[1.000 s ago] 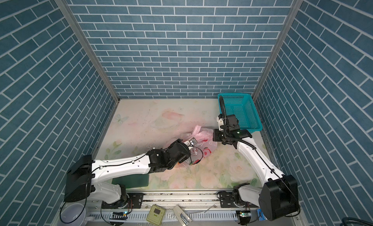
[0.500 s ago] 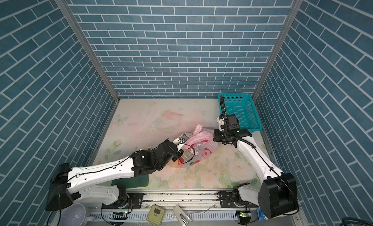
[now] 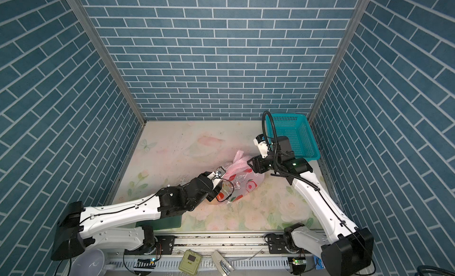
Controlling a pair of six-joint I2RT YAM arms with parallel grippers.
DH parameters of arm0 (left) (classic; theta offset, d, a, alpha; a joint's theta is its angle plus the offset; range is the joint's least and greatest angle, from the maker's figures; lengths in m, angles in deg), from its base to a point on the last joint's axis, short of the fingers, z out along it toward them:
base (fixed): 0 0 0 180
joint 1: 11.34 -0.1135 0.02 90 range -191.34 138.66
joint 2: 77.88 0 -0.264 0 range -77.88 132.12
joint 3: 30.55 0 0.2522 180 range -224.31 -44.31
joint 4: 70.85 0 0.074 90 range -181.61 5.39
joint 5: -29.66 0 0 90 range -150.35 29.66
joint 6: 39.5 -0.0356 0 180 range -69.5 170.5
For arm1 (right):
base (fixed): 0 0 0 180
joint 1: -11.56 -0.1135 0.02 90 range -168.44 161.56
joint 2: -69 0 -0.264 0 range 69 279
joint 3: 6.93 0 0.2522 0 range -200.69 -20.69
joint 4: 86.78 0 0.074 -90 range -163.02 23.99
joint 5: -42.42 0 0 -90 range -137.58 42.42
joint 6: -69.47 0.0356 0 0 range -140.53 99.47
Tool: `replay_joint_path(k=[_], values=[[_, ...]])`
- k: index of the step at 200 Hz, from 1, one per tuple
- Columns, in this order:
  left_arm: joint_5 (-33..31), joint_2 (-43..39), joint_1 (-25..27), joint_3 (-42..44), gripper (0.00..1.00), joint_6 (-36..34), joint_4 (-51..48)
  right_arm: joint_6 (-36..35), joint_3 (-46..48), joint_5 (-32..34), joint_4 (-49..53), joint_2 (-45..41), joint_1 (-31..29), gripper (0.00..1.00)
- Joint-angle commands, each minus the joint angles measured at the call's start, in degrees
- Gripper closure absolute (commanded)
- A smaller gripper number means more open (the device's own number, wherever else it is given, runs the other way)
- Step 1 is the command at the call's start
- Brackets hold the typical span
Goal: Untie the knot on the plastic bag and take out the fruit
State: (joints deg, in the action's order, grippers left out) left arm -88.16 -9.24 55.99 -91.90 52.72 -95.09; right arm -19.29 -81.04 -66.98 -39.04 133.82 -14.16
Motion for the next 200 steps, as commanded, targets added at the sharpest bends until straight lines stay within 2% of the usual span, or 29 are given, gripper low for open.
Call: replay_joint_path(k=[1, 36, 71, 84, 100, 126, 151, 200], values=[[0.6, -1.1, -0.8, 1.7, 0.32, 2.8, -0.3, -9.6, -3.4, 2.8, 2.4, 1.1, -3.2, 0.26], [0.7, -2.0, -1.1, 2.7, 0.27, 4.4, 0.3, -14.0, -3.4, 9.7, -0.1, 3.9, -6.7, 0.22], [1.1, -1.8, -1.1, 3.0, 0.25, 4.9, 0.7, -16.9, -5.5, 8.4, -3.3, 8.8, -7.1, 0.19], [0.9, -1.8, -1.1, 3.0, 0.25, 4.7, 0.6, -18.0, -6.3, 8.1, -4.0, 10.9, -7.2, 0.22], [0.7, -1.8, -1.1, 3.0, 0.25, 4.7, 0.6, -19.1, -6.2, 8.3, -5.5, 12.4, -7.2, 0.33], [0.1, -1.9, -1.1, 2.9, 0.25, 4.8, 0.0, -18.7, -5.9, 8.3, -7.5, 12.6, -7.2, 0.73], [-0.8, -2.0, -1.1, 2.2, 0.24, 4.4, -0.3, -16.9, -6.4, 6.8, -6.5, 11.7, -7.1, 0.99], [-2.6, 1.7, -1.4, -1.9, 0.2, -0.4, 1.9, -12.8, -11.6, 2.4, 3.9, 11.0, -6.8, 1.0]])
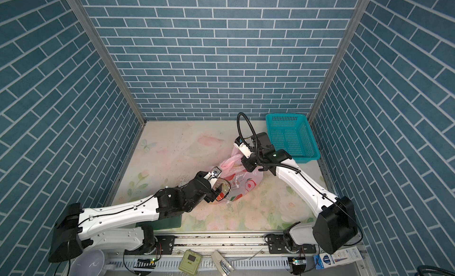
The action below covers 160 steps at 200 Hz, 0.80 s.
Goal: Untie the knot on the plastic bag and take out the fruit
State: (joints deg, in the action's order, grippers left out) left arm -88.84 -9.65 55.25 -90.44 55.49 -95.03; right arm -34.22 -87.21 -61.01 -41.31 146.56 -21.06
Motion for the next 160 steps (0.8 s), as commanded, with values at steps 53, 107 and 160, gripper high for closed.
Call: replay_joint_path(k=[53, 107, 160], values=[[-6.2, 12.4, -2.0, -9.2, 0.17, -8.8, 7.2, 6.2, -7.8, -7.3, 10.0, -2.5, 0.5, 1.0], [-11.8, 16.5, -3.6, -11.2, 0.36, -10.7, 7.5, 7.8, -8.4, -6.3, 10.8, -2.5, 1.5, 1.0], [-5.3, 5.9, -6.3, -4.3, 0.75, -9.2, 6.2, 12.3, -6.6, -10.3, 9.8, -3.5, 10.3, 1.0]])
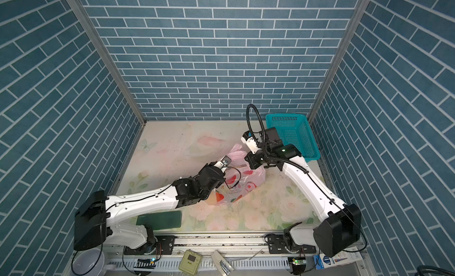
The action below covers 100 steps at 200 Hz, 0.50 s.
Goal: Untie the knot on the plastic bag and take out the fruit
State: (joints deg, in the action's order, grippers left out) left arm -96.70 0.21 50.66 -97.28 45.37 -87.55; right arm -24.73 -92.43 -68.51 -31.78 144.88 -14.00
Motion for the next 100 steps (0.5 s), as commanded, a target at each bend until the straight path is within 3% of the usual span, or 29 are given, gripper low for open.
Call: replay_joint_path(k=[1, 23, 65, 100], values=[[2.8, -4.1, -1.8, 2.6, 0.75, 0.9, -1.3, 3.0, -1.3, -2.8, 0.2, -1.9, 3.3, 1.0], [8.2, -7.8, -3.7, 4.4, 0.83, 1.7, -2.6, 4.0, -1.4, -2.9, 0.0, -1.4, 5.7, 1.0], [12.9, -13.8, -8.2, 7.2, 1.0, 5.0, -2.3, 9.2, 1.0, -2.1, -2.9, -2.3, 9.2, 1.0], [15.6, -15.5, -10.7, 8.9, 1.0, 7.7, 0.7, 13.6, 5.0, -4.7, -7.4, -4.6, 10.8, 1.0]])
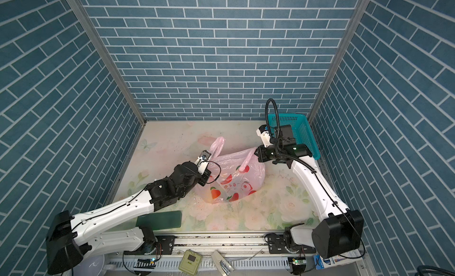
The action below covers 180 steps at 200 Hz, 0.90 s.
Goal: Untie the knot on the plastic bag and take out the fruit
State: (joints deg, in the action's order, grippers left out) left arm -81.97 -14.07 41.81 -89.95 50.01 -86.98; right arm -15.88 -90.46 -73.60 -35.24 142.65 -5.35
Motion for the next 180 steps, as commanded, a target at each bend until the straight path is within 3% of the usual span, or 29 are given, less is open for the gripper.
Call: replay_joint_path(k=[1, 39, 74, 114, 148, 162, 180], values=[[0.9, -1.2, -1.8, 1.7, 1.0, 3.1, 0.1, 4.8, 3.2, 0.3, -4.0, -2.4, 2.1, 1.0], [2.7, -3.8, -1.8, 6.5, 0.91, 13.5, 0.3, 7.8, 7.2, -2.3, -6.4, -5.7, 2.1, 1.0], [2.6, -10.0, -1.1, 14.7, 0.93, 22.1, 1.4, 12.5, 15.8, -4.7, -8.9, -11.0, 2.1, 1.0], [1.4, -11.8, 0.9, 18.2, 0.94, 25.1, 0.4, 16.5, 25.1, -6.1, -11.4, -14.6, 1.4, 1.0], [3.1, -8.6, 1.1, 18.9, 0.91, 25.9, 3.0, 16.2, 28.7, -4.5, -11.1, -13.6, -2.0, 1.0], [3.5, -7.2, 1.4, 18.0, 0.81, 25.9, 2.5, 15.7, 29.1, -3.4, -10.4, -13.1, -4.0, 1.0], [2.2, -7.4, 1.5, 15.9, 0.51, 25.4, -0.5, 15.9, 29.1, -2.1, -10.0, -14.0, -5.4, 1.0]])
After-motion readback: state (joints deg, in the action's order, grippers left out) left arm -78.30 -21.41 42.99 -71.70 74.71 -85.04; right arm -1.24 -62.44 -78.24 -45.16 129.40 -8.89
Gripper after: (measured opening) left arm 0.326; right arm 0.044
